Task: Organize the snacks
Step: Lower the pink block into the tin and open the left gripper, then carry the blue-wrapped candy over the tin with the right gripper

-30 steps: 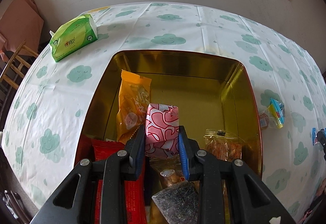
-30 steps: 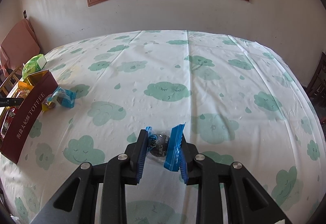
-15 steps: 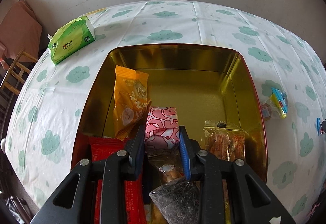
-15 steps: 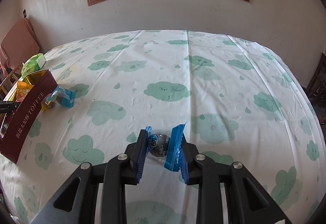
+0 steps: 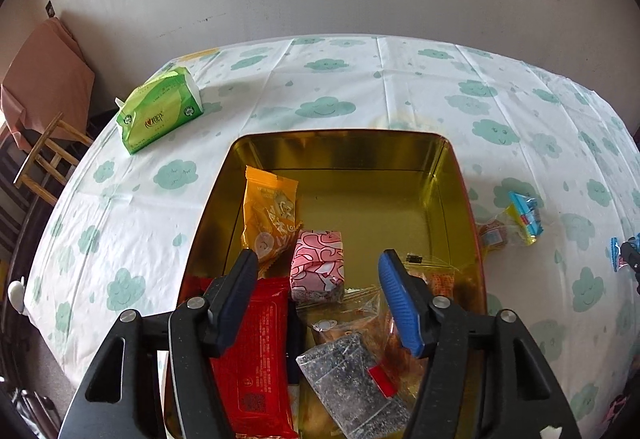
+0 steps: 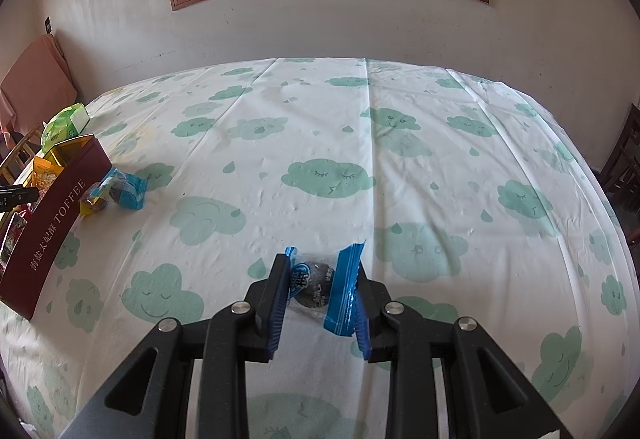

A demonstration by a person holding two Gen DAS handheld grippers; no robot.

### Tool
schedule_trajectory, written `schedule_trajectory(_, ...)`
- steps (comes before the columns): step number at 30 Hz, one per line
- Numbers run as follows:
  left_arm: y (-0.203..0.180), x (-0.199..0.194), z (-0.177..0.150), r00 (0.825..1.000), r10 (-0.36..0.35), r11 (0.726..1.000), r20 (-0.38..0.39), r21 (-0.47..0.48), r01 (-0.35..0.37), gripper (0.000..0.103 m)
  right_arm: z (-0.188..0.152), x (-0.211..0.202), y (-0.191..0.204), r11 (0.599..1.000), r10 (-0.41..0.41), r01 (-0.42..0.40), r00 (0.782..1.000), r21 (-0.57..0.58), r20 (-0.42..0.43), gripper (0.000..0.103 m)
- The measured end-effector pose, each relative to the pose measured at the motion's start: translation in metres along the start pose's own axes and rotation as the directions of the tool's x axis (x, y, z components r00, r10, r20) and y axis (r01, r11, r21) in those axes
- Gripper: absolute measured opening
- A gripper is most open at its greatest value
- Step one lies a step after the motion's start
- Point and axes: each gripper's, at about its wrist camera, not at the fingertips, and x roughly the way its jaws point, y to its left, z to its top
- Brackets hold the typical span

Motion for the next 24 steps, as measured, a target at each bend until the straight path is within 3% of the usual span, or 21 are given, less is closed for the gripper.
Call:
schedule_trajectory(7, 0.001, -0.037, -0.010, 0.998, -0.006, 1.000, 0.058, -0.020, 0.007, 0.081, 0.000, 0.000, 0.000, 1.000, -0.006, 0.006, 1.000, -0.006, 0.000, 0.030)
schedule_trajectory(16, 0.016, -0.055, -0.028, 0.998, -0.018, 0.998, 0.061, -0.065, 0.021, 0.087, -0.001, 0.000, -0.001, 1.000, 0.004, -0.004, 1.000, 0.002, 0.001, 0.029)
schedule_trajectory(24, 0.040, -0.055, -0.041, 0.998, 0.019, 0.993, 0.058, -0.115, -0.012, 0.091, -0.001, -0.007, 0.006, 0.999, -0.042, 0.042, 0.999, -0.024, 0.010, 0.028)
